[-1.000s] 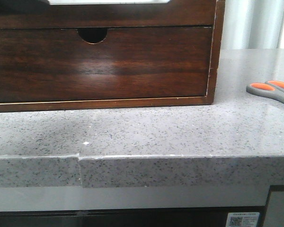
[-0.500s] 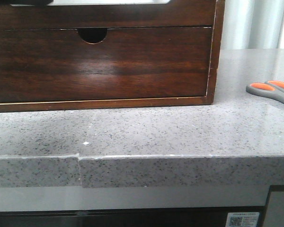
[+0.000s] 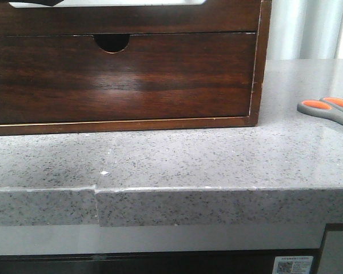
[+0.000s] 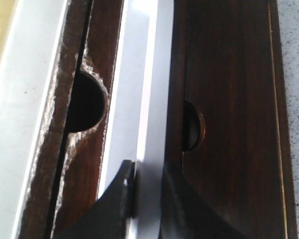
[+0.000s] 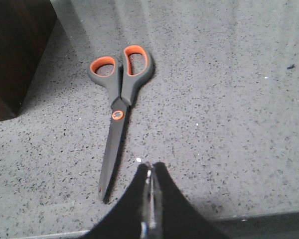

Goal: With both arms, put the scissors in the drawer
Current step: 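Close the left gripper on the white drawer handle, then pull the drawer out toward the robot with the left gripper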

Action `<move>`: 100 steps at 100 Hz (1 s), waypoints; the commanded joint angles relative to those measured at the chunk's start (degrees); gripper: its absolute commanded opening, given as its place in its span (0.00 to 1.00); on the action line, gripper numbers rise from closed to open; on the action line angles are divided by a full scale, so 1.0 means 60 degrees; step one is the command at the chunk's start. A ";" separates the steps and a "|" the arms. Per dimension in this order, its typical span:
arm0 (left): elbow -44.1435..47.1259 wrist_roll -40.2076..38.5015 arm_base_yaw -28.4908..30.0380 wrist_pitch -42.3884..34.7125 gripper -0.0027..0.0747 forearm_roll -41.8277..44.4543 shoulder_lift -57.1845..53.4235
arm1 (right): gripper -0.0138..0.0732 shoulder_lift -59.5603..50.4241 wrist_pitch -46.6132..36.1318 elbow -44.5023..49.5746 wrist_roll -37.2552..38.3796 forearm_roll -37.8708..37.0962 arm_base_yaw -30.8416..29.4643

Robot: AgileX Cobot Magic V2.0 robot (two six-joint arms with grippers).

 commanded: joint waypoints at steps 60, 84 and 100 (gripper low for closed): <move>0.0178 -0.0228 -0.0075 -0.1269 0.01 -0.0105 -0.1081 | 0.09 0.0127 -0.0698 -0.0345 -0.0040 0.0012 -0.0014; 0.0804 -0.0228 -0.0075 -0.1791 0.01 -0.0105 -0.1750 | 0.09 0.0127 -0.0698 -0.0345 -0.0040 0.0012 -0.0014; 0.1085 -0.0228 -0.0075 -0.1877 0.01 -0.0105 -0.2283 | 0.09 0.0127 -0.0698 -0.0345 -0.0040 0.0012 -0.0014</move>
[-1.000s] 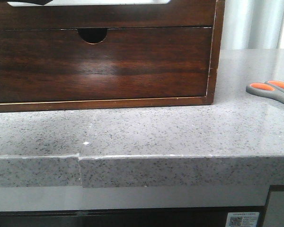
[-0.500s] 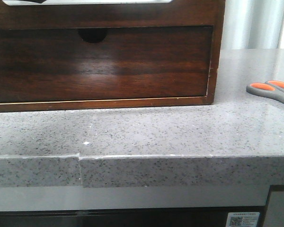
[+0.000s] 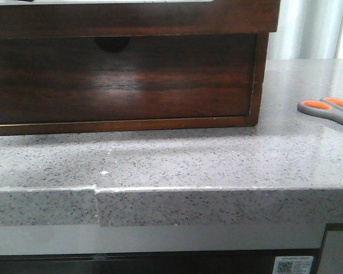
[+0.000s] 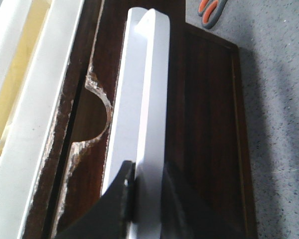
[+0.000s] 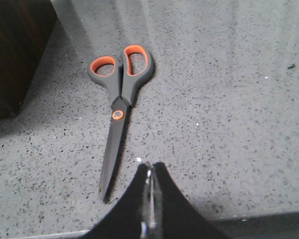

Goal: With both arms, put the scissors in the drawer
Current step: 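Pull the drawer out toward the robot with the left gripper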

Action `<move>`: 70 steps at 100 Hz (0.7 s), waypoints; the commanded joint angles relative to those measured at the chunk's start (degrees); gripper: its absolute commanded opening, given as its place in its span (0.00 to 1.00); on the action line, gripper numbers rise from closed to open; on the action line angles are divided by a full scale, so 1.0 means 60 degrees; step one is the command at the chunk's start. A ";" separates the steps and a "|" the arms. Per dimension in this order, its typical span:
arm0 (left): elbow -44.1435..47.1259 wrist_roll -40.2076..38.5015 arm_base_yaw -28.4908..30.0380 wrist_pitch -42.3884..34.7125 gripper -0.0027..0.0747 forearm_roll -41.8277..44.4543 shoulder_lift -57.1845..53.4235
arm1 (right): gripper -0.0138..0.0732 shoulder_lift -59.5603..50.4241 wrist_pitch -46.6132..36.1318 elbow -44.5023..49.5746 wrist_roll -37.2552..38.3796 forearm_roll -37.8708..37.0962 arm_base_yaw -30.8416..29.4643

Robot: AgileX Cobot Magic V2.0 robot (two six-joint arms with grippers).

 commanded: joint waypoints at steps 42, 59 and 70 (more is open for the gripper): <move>0.0594 -0.0241 -0.0075 -0.1852 0.01 -0.0336 -0.1574 | 0.09 0.0127 -0.0698 -0.0345 -0.0040 0.0012 -0.0014; 0.0954 -0.0241 -0.0075 -0.1976 0.01 -0.0336 -0.1869 | 0.09 0.0127 -0.0698 -0.0345 -0.0040 0.0012 -0.0014; 0.1107 -0.0241 -0.0075 -0.2067 0.01 -0.0358 -0.1992 | 0.09 0.0127 -0.0698 -0.0345 -0.0040 0.0012 -0.0014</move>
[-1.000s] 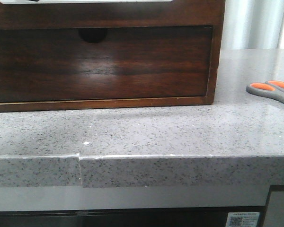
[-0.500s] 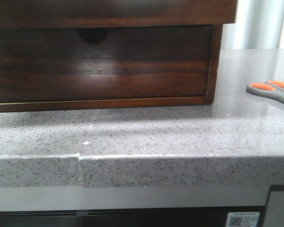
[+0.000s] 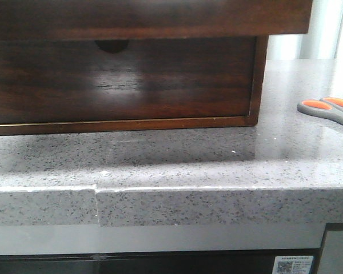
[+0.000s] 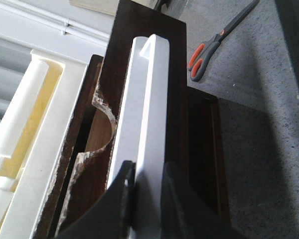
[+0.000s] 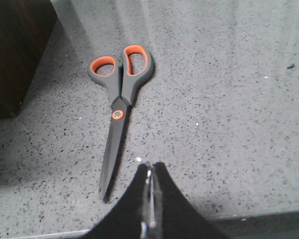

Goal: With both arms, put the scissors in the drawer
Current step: 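Pull the drawer out toward the robot with the left gripper, then lower the right gripper over the grey orange-handled scissors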

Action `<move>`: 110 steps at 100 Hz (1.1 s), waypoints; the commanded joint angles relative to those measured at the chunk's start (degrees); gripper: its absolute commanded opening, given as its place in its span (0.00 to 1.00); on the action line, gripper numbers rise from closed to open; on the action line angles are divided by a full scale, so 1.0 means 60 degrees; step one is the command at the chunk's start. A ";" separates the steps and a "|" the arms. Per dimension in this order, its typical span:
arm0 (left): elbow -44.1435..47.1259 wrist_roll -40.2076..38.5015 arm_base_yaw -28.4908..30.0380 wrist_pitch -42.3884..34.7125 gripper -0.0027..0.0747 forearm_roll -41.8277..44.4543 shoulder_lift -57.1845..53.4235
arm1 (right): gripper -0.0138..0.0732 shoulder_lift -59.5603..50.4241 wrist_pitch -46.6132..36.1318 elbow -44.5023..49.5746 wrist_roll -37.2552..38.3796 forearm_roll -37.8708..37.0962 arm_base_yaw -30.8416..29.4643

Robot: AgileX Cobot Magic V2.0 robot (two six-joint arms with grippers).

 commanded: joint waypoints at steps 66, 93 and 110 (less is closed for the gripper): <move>-0.0069 -0.0198 -0.0075 -0.0399 0.39 -0.1028 -0.0170 | 0.09 0.0127 -0.0698 -0.0345 -0.0040 0.0012 -0.0014; -0.0069 -0.0407 -0.0075 -0.1122 0.39 -0.1285 -0.0170 | 0.09 0.0127 -0.0698 -0.0345 -0.0040 0.0012 -0.0014; -0.0014 -0.0457 -0.0075 -0.1756 0.39 -0.1307 -0.0170 | 0.09 0.0127 -0.0550 -0.0345 -0.0040 0.0012 -0.0014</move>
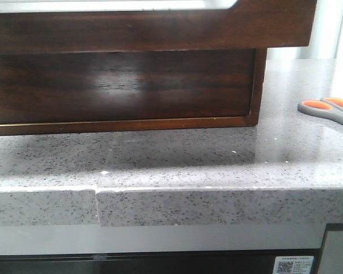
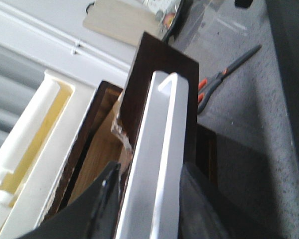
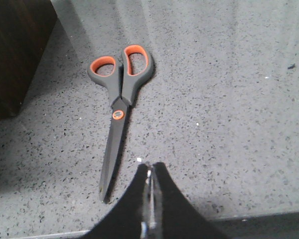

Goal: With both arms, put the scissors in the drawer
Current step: 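Lower the right gripper over the grey orange-handled scissors, then close the right gripper on the scissors near the pivot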

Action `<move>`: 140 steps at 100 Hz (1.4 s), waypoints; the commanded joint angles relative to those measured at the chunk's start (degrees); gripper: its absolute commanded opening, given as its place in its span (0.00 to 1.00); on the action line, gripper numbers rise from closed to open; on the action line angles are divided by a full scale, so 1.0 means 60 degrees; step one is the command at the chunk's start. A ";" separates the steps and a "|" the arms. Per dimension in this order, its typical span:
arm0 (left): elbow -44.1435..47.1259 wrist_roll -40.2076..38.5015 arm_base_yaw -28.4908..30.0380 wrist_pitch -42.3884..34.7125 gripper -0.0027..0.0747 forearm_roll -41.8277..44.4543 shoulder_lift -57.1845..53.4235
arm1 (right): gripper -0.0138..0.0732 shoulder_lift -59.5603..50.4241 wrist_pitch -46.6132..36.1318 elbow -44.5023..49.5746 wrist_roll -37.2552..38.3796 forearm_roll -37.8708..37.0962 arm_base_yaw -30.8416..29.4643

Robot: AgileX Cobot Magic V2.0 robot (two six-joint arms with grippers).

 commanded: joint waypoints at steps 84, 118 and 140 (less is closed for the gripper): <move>-0.0203 -0.0437 -0.0075 -0.1247 0.39 -0.2653 -0.1193 | 0.75 0.6590 0.3794 -0.6495 -0.0636 -0.0706 0.0939; -0.0169 -0.0439 -0.0075 -0.1234 0.39 -0.2653 -0.1193 | 0.75 0.8474 0.4619 -0.7610 -0.0618 -0.0433 0.0939; -0.0169 -0.0439 -0.0075 -0.1234 0.39 -0.2653 -0.1193 | 0.75 0.9739 0.6015 -0.9048 -0.0618 -0.0433 0.0939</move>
